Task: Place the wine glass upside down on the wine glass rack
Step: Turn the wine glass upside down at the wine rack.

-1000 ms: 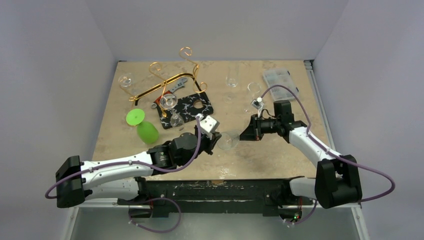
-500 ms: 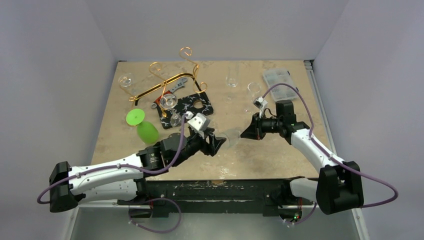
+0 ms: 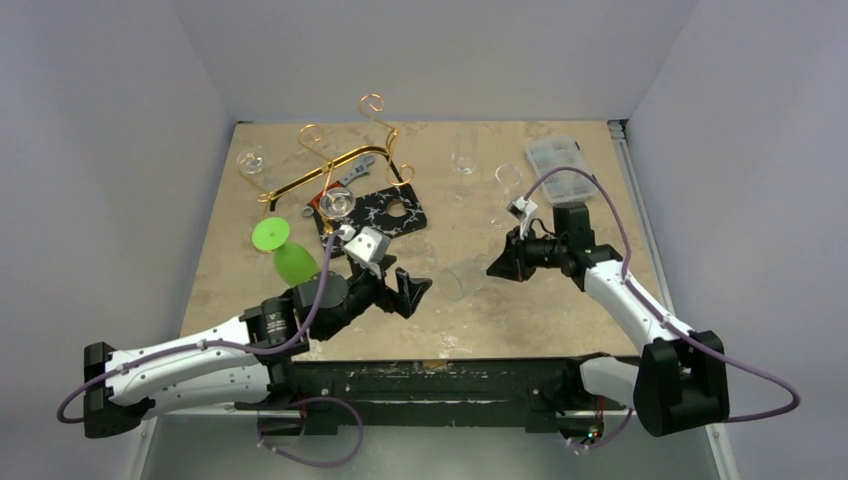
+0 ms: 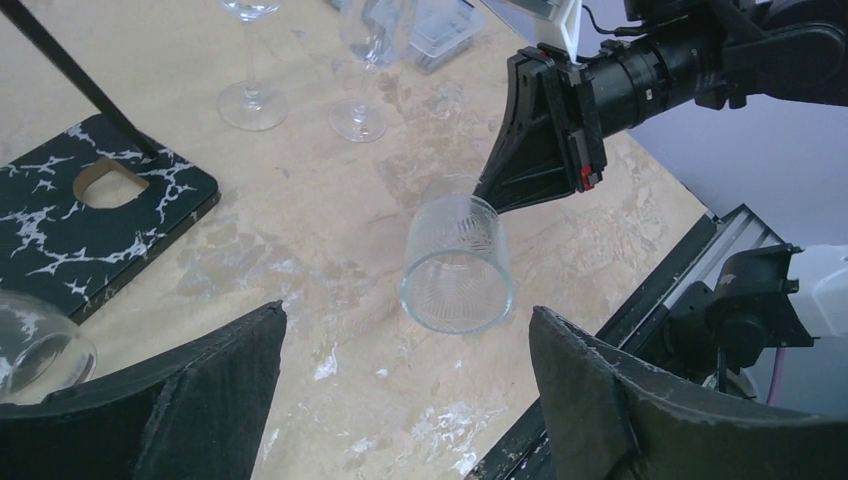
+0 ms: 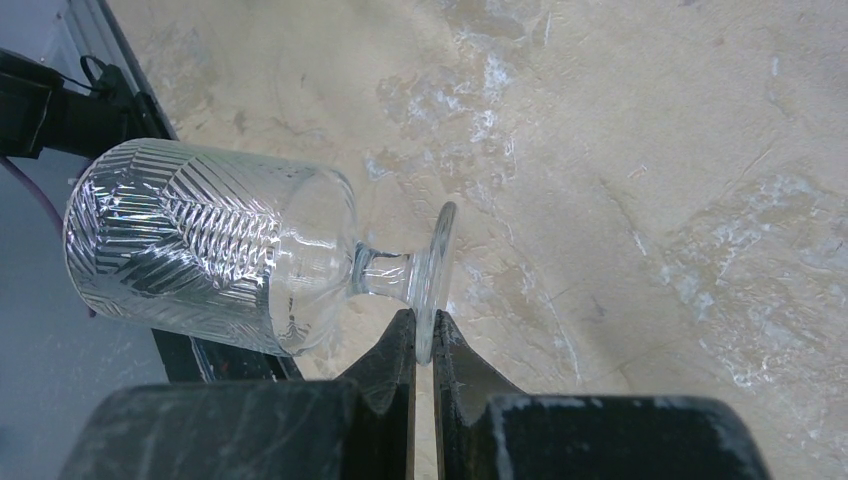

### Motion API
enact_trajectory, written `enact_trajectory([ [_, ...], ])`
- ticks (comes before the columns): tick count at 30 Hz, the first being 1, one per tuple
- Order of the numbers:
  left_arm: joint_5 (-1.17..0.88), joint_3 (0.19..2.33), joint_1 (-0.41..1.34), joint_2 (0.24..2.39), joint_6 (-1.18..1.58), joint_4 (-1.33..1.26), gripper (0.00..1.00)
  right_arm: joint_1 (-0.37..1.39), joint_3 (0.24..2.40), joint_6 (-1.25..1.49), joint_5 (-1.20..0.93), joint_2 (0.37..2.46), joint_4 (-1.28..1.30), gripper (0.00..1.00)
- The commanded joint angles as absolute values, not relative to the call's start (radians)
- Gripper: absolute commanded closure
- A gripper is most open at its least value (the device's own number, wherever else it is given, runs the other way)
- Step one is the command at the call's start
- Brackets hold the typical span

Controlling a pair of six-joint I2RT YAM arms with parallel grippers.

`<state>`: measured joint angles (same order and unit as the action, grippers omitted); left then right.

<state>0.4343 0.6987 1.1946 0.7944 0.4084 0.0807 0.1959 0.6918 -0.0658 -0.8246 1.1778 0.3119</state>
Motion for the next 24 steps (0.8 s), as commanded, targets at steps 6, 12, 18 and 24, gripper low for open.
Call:
enact_trajectory([
  [6, 0.47, 0.675, 1.184, 0.728, 0.483, 0.124, 0.0, 0.194, 0.77, -0.166, -0.812, 1.135, 0.355, 1.0],
  [12, 0.319, 0.67, 1.086, 0.721, 0.574, 0.138, 0.0, 0.195, 0.849, -0.305, -0.754, 1.131, 0.497, 1.0],
  [18, 0.221, 0.637, 1.017, 0.687, 0.641, 0.124, 0.0, 0.207, 1.012, -0.562, -0.635, 1.162, 0.743, 1.0],
  [24, 0.191, 0.637, 1.015, 0.679, 0.674, 0.116, 0.0, 0.228, 1.179, -0.776, -0.503, 1.213, 0.961, 1.0],
])
